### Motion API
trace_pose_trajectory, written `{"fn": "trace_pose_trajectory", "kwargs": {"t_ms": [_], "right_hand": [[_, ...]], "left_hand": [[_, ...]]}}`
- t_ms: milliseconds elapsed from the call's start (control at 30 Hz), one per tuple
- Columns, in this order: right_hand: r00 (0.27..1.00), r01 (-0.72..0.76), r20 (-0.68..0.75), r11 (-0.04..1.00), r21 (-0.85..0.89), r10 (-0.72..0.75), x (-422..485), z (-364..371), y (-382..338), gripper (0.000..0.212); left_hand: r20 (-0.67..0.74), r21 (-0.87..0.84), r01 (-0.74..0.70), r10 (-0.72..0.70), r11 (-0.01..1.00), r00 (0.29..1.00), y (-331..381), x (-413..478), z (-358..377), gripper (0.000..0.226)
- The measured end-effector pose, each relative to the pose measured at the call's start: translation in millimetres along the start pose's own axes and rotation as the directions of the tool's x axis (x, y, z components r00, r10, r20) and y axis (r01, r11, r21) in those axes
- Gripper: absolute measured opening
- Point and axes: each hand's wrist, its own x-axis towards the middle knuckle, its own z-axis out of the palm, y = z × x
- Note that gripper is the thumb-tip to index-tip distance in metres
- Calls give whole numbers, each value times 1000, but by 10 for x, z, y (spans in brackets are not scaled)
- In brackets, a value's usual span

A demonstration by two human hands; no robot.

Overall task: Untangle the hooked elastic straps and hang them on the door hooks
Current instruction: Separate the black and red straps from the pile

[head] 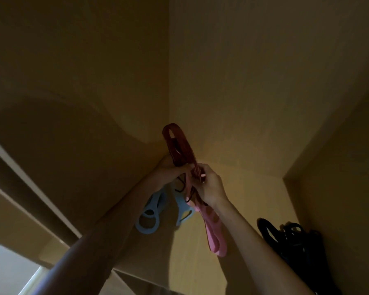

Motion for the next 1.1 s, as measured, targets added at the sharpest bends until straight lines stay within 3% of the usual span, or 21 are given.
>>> {"fn": "trace_pose_trajectory", "kwargs": {"t_ms": [167,267,367,500,567,667,733,833,933,1000,1033,1100], "right_hand": [[985,-96,-132,988,119,111,-6,-264,59,14],[980,-110,-136,968,225,143,2,-374,21,21],[984,-106,-109,956,274,141,-13,-412,-49,20],[992,-112,85,975,191,97,-105,-382,-89,21],[987,-110,126,989,98,98,-120,-315,36,11],[971,-184,138,977,-109,198,-97,-319,259,15],[982,-158,57,946,-282,181,-55,-412,321,16],[993,-89,35,926,-366,110,-6,-636,143,12],[994,-19,98,937,-350,56,62,-839,-173,13],[996,50,86,933,-356,-20,118,-935,-397,13],[995,87,71,926,-369,-65,137,-972,-504,11],[991,136,33,923,-359,-133,161,-1049,-697,13]], "left_hand": [[-119,12,94,-92,996,989,32,86,-78,17],[-120,14,117,-114,993,986,-11,124,-57,24],[-59,-117,113,-121,987,991,12,104,45,29],[82,-72,162,-156,984,984,115,41,186,23],[118,-39,158,-152,987,981,129,27,229,24],[86,-29,176,-173,984,981,116,3,212,15],[-3,48,177,-177,983,984,81,4,138,7],[-57,258,126,-115,958,992,14,40,18,21],[60,311,-16,-3,950,998,124,43,59,63],[175,335,-136,80,932,981,272,37,164,75],[215,335,-187,118,924,969,331,41,222,71],[223,313,-248,182,917,958,426,46,318,42]]}}
